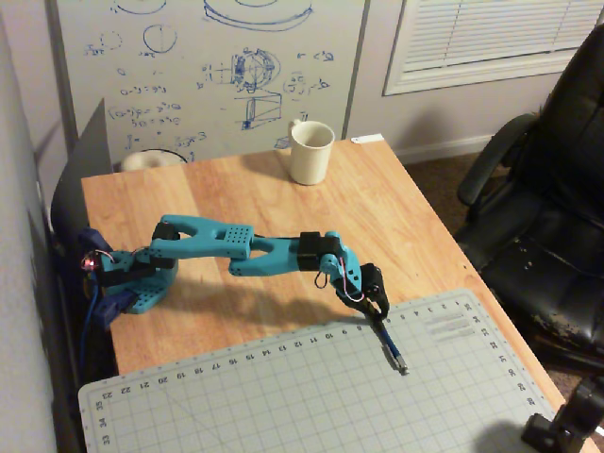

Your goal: Touch the pen.

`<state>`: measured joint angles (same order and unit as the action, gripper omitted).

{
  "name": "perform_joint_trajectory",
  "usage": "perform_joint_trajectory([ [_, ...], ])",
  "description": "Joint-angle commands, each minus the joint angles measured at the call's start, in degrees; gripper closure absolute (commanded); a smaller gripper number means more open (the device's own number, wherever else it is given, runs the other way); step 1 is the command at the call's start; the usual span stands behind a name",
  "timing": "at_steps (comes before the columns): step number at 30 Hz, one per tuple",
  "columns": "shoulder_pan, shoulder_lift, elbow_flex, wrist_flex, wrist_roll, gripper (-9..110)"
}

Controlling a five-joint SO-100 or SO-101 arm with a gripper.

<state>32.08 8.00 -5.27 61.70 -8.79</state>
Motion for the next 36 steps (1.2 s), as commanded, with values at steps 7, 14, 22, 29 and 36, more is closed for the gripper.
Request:
perform_joint_trajectory([
  [7, -1.1, 18.5, -8.3, 29.7, 0.7, 101],
  [14, 1.2, 26.5, -7.9, 38.2, 0.1, 101],
  [22, 0.0, 29.5, -3.0, 38.9, 0.7, 101],
  [29, -0.1, 55.6, 33.4, 38.8, 0.1, 101],
  [36, -4.7, 92.1, 77.8, 36.0, 0.6, 101],
])
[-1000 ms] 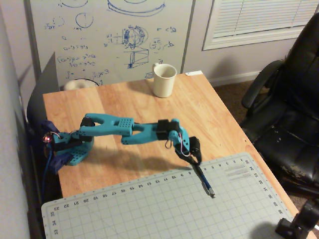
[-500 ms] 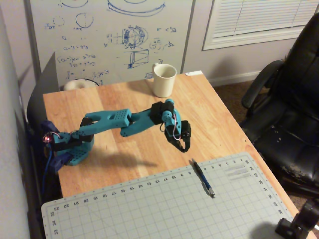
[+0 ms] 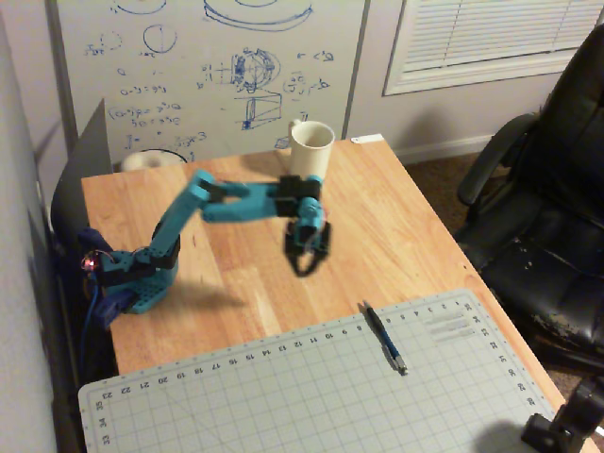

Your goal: Touch the pen.

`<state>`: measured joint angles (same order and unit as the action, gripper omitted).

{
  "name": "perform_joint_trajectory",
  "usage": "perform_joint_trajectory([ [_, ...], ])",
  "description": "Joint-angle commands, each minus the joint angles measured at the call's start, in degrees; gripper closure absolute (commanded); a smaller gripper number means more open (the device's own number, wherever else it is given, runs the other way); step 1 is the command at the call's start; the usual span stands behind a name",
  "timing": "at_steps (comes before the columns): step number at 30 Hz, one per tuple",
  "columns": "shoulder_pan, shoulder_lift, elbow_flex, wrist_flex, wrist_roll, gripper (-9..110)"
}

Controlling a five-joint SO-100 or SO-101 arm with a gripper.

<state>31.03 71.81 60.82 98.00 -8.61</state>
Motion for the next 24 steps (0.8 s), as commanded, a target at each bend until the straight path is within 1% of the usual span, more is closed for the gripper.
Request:
perform_joint_trajectory([
  [1, -4.7, 33.7, 17.2, -0.8, 0.4, 101],
  [6, -6.9, 58.4, 40.2, -1.6, -0.4, 101],
  [13, -7.6, 88.1, 67.3, -3.3, -0.4, 101],
  [18, -7.6, 105.6, 84.1, -14.1, -0.4, 101],
  [24, -7.6, 120.0, 102.4, -27.9, -0.4, 101],
])
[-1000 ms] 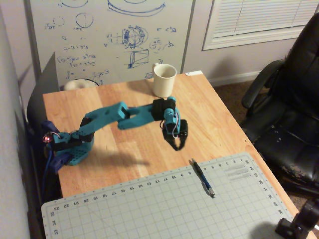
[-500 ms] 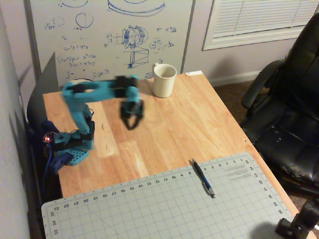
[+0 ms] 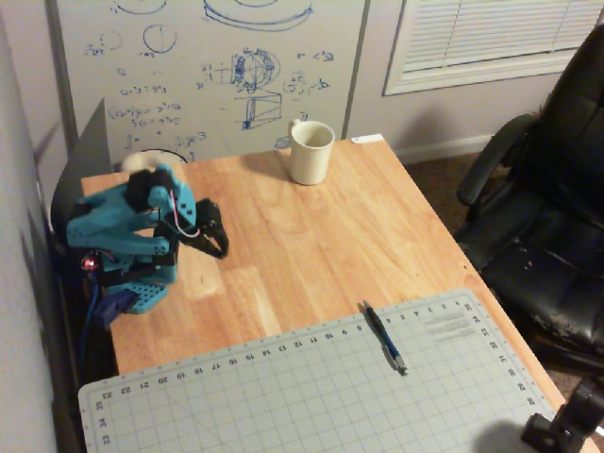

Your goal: Touch the pen.

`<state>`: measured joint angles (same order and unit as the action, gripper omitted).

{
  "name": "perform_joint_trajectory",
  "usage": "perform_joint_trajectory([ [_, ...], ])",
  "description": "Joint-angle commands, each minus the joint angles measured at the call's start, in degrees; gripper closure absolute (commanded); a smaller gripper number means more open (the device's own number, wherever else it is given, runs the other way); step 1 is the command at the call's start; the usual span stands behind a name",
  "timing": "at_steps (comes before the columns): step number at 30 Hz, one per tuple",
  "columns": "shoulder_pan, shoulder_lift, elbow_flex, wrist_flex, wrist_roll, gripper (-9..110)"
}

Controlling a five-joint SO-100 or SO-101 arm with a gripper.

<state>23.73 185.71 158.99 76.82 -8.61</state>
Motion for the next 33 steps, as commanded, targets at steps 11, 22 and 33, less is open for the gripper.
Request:
perform_joint_trajectory([
  [11, -0.4, 6.4, 9.9, -8.3, 0.4, 101],
  [22, -1.0, -8.6, -9.8, -12.2, -0.2, 101],
  [33, -9.3, -58.8, -54.5, -12.3, 0.6, 101],
])
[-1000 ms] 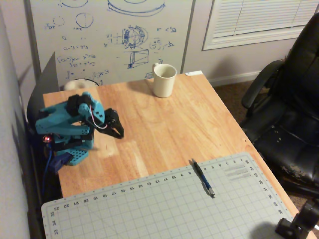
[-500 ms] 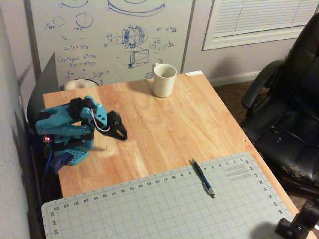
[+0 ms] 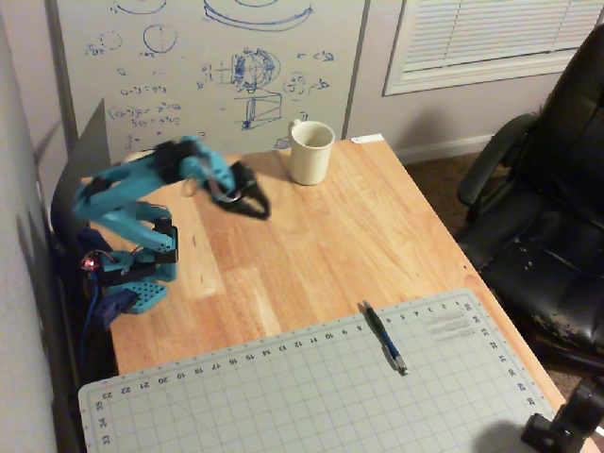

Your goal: Touch the pen.

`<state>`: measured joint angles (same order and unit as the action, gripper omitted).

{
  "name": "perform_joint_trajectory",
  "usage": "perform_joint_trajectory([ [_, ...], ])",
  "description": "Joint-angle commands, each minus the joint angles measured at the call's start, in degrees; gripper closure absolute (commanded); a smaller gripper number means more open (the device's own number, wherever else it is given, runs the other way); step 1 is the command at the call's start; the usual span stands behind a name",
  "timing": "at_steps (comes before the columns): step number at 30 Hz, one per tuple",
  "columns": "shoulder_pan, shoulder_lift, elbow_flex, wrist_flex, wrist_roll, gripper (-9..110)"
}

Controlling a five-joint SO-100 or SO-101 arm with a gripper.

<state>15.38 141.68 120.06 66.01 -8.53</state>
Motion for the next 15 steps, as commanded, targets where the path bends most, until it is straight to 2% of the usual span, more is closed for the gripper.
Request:
perform_joint_trajectory([
  [1, -0.9, -19.2, -19.9, -1.5, 0.5, 101],
  [15, 11.8, -71.5, -75.3, -1.6, -0.4, 101],
])
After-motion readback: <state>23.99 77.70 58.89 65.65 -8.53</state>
